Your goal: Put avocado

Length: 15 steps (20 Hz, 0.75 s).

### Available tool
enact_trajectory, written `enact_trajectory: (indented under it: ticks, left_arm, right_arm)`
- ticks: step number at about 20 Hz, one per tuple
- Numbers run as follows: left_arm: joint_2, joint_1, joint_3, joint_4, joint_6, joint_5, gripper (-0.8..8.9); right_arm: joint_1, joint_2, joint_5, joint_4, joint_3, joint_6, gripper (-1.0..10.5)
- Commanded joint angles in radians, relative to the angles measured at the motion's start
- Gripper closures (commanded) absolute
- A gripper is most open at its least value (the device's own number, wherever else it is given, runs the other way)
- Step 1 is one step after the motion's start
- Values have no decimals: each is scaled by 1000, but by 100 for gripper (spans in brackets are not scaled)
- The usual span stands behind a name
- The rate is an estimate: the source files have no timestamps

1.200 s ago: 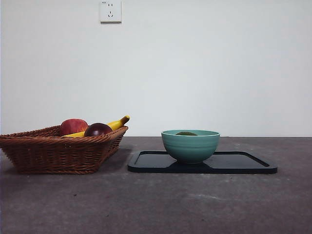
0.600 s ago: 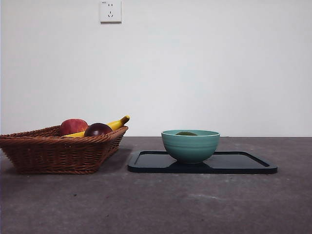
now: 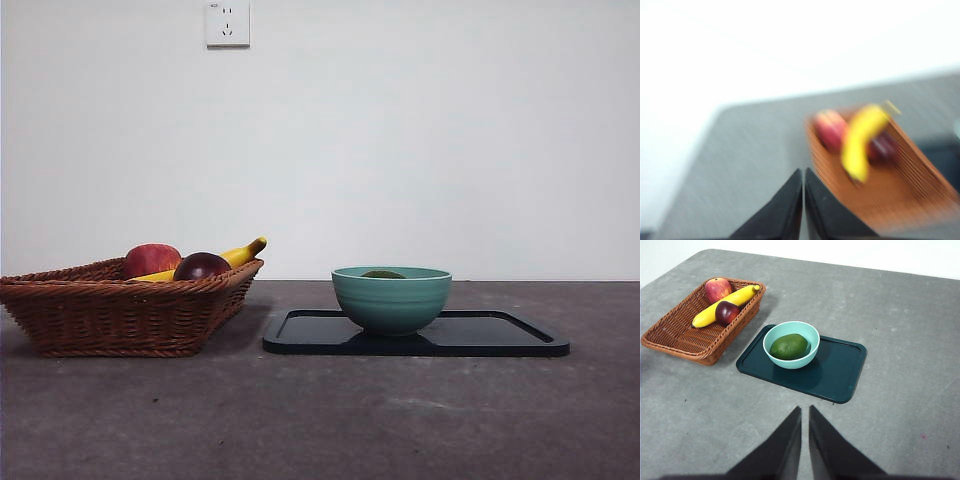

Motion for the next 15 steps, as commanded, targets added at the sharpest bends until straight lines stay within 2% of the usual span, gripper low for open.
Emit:
enact_trajectory:
  ticks: [1,4,7,15]
  left_arm:
    - [-45,64,-150,180,-39,-1,807]
    - [-122,122,-346,319,-186,32,807]
    - [-165,129,-465,358,-176,199,807]
    - [-165,129,-596,372,-152,193,807]
  right_arm:
    - [7,2,1,12,6,4,928]
    - [7,2,1,12,6,4,928]
    - [7,2,1,12,6,4,928]
    - [7,2,2,12,6,4,928]
